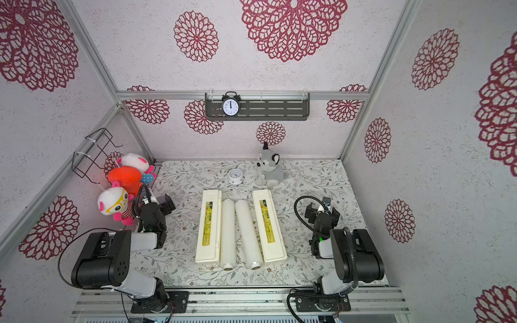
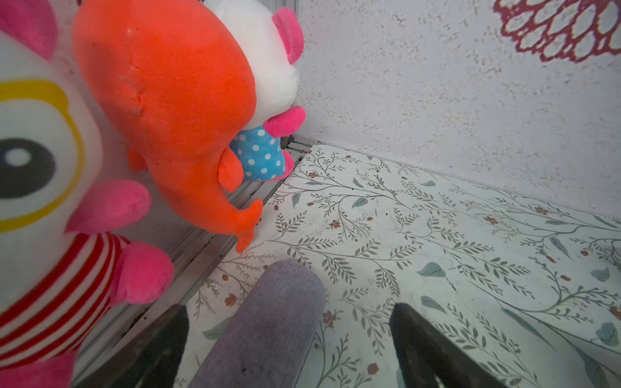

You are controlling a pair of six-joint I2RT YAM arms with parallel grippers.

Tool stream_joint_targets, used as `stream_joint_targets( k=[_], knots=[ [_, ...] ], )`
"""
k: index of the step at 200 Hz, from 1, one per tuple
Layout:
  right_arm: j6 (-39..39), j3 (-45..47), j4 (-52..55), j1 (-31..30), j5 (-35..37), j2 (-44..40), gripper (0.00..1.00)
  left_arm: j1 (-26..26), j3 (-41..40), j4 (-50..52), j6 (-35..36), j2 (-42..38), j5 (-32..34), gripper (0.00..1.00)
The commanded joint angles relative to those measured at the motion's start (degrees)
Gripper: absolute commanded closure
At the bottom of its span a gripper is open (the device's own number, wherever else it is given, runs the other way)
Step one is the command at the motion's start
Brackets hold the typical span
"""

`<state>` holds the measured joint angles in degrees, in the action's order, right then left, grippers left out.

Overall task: Put plastic wrap rolls into dispensers
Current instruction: Pick up the plastic wrap cutting box from the center of the board.

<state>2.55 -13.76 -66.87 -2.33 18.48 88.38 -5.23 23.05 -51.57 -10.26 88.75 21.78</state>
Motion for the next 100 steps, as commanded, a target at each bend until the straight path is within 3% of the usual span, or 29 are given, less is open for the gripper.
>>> stream_joint_targets(
  k=[1, 100],
  knots=[
    [0.09, -0.23, -2.65, -0.31, 1.21, -0.45, 0.01, 0.05, 0.33, -0.63, 0.77, 0.37, 0.47, 0.02],
    [0.09, -0.30, -2.65, -0.38, 1.21, -0.49, 0.01, -0.13, 0.28, -0.55, 0.68, 0.33, 0.27, 0.02]
  ],
)
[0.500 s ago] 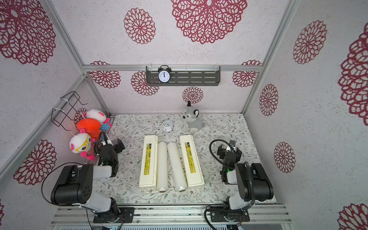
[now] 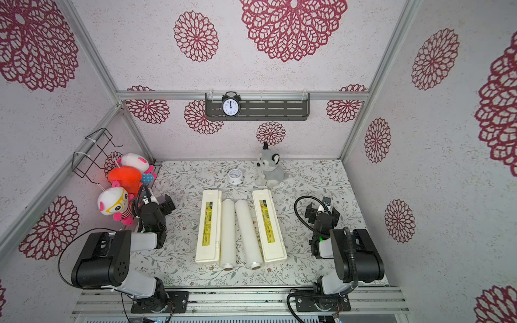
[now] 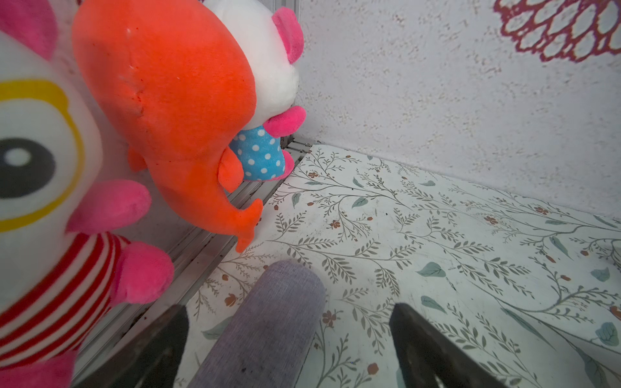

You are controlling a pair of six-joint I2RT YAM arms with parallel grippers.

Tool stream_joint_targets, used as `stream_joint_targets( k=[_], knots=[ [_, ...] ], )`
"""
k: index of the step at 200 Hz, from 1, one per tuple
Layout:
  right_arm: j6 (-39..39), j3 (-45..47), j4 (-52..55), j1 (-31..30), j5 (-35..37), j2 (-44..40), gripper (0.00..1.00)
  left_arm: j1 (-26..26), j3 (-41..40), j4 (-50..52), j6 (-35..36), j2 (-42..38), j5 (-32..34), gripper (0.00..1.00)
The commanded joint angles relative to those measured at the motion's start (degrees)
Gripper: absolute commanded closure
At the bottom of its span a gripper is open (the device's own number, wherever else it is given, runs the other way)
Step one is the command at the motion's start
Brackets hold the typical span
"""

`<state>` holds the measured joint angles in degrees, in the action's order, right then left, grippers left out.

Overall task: Put plastic wrap rolls into dispensers
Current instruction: Pick up the plastic wrap cutting box from the center of the board.

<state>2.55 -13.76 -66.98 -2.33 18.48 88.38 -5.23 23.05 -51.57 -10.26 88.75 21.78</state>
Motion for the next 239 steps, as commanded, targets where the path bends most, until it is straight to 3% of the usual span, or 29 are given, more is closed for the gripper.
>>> stream_joint_targets(
  k=[1, 83, 96, 137, 154, 184, 219, 239],
  knots=[
    [0.09, -0.30, -2.54, -0.39, 1.21, -0.49, 0.01, -0.13, 0.30, -0.55, 0.68, 0.35, 0.28, 0.02],
    [0.42, -0.21, -2.10, -0.31, 1.89, -1.70, 0.01, -0.37, -0.05, -1.18, 0.77, -0.32, -0.53, 0.02],
    [0.44, -0.98, 3.99, -0.31, 2.09, -7.51, 0.01, -0.63, 0.09, 2.44, 0.15, -4.79, -0.38, 0.02],
    [0.42, -8.26, 27.80, -0.21, -3.28, -20.73, 0.01, -1.86, 9.00, 30.38, -4.59, -17.82, -3.04, 0.02],
    [3.28, -13.17, 37.90, -0.37, -6.85, -21.65, 0.01, -1.10, 14.95, 39.90, -8.07, -18.22, -7.65, 0.02],
    [7.40, -20.18, 51.53, -1.44, -14.28, -21.78, 0.01, 3.33, 21.18, 49.80, -12.44, -17.44, -8.95, 0.02],
    [10.91, -27.48, 63.70, -4.92, -25.63, -17.71, 0.01, 7.62, 23.31, 54.12, -17.41, -16.50, -12.32, 0.02],
    [12.89, -31.33, 68.14, -8.13, -28.37, -13.67, 0.01, 9.52, 22.71, 53.79, -20.10, -16.24, -14.91, 0.02]
  ],
)
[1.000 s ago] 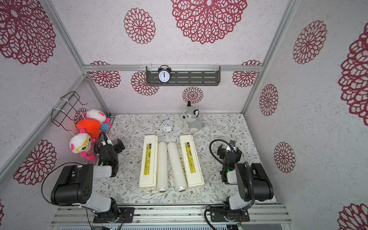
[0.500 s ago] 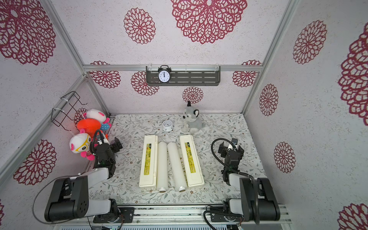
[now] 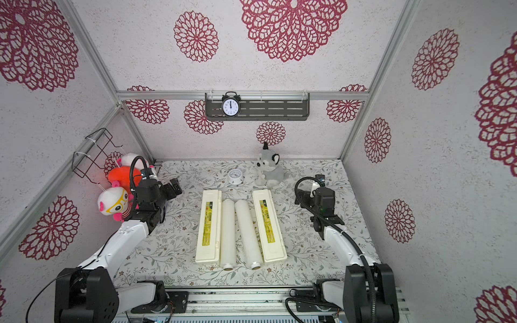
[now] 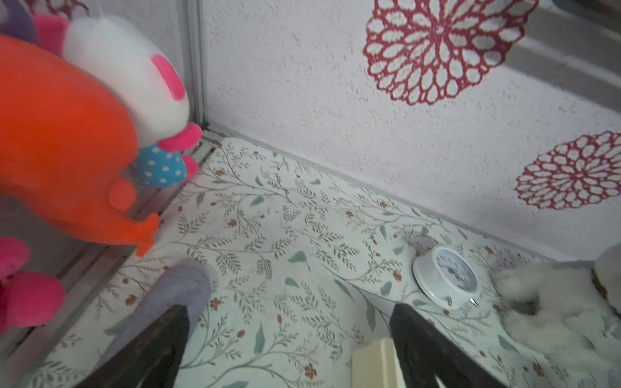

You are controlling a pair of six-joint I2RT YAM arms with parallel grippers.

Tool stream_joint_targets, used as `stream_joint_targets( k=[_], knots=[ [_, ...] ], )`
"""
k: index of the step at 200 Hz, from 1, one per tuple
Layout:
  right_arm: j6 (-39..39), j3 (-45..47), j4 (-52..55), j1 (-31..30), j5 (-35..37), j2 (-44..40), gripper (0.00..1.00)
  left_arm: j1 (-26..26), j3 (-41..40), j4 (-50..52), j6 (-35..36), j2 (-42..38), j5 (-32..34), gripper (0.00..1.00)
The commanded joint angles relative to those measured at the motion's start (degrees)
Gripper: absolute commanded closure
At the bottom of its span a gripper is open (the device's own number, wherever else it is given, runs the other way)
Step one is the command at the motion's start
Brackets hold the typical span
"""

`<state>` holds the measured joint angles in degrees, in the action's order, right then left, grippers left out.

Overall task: Put plastic wrap rolls into dispensers
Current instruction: Pick up the plastic wrap cutting box from the center of the board.

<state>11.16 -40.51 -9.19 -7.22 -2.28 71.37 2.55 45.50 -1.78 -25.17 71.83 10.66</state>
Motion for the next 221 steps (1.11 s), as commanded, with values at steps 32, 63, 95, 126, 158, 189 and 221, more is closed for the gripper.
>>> stream_joint_targets(
  k=[32, 63, 95, 126, 158, 189, 221],
  knots=[
    [5.28, -11.19, 14.22, -9.28, -8.18, 9.98, 0.01, 3.37, -0.23, 4.25, -9.40, 0.98, -9.13, 0.02],
    [5.54, -17.67, 17.57, -13.63, -6.52, 17.26, 0.01, 4.11, -2.05, 2.36, -12.60, 0.15, -11.98, 0.02],
    [5.39, -23.69, 21.85, -16.12, -8.51, 23.07, 0.01, 4.46, -4.19, 0.44, -14.43, 0.41, -13.45, 0.02],
    [3.96, -29.01, 28.96, -18.86, -2.92, 27.97, 0.01, 4.84, -5.57, -0.79, -14.92, 0.41, -13.35, 0.02],
    [3.98, -30.75, 32.95, -21.90, 1.02, 29.75, 0.01, 4.84, -5.01, 0.85, -14.56, 0.59, -13.02, 0.02],
    [5.42, -29.70, 32.34, -22.47, -0.61, 28.56, 0.01, 4.84, -4.97, 0.91, -14.32, 1.10, -13.27, 0.02],
    [5.76, -31.18, 36.87, -24.08, 3.25, 29.62, 0.01, 4.84, -4.54, 0.64, -14.30, 2.38, -13.90, 0.02]
  ],
)
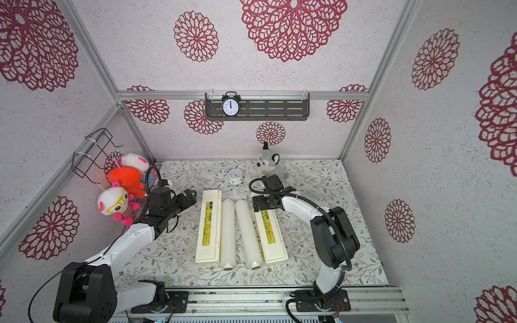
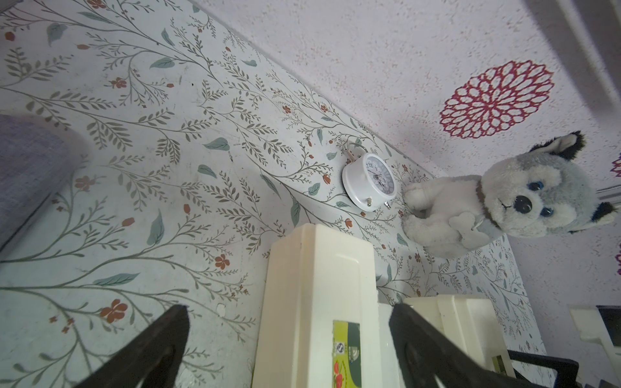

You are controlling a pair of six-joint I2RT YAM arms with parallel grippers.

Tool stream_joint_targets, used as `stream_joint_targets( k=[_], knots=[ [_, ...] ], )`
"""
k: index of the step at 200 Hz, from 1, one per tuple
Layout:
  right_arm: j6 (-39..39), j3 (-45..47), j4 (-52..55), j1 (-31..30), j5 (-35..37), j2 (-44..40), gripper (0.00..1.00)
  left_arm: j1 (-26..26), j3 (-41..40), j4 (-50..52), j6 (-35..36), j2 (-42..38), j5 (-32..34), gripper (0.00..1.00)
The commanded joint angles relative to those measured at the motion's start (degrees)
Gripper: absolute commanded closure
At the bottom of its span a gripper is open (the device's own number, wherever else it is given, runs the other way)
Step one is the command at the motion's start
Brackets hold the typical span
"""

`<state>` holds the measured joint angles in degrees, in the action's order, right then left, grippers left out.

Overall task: Put plastic wrap rolls into dispensers
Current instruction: Pick up the plastic wrap cutting box from the center of the board.

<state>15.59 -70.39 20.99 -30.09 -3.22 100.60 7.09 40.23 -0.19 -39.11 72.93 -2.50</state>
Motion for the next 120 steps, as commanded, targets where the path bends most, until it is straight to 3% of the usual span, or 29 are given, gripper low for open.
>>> stream_joint_targets(
  k=[1, 67, 120],
  knots=[
    [1.39, -1.27, 6.78, -1.30, 4.41, 0.44, 0.01, 0.29, 0.73, -1.00, -0.44, 1.32, -0.75, 0.02],
    [1.50, -1.09, 9.53, -3.49, 12.54, 4.95, 0.01, 0.37, 0.93, -2.01, -0.91, 3.45, -2.32, 0.02],
    [1.44, -1.50, 8.81, -3.41, 13.18, 5.76, 0.03, 0.37, 0.99, -1.64, -1.10, 2.59, -3.09, 0.02]
  ],
)
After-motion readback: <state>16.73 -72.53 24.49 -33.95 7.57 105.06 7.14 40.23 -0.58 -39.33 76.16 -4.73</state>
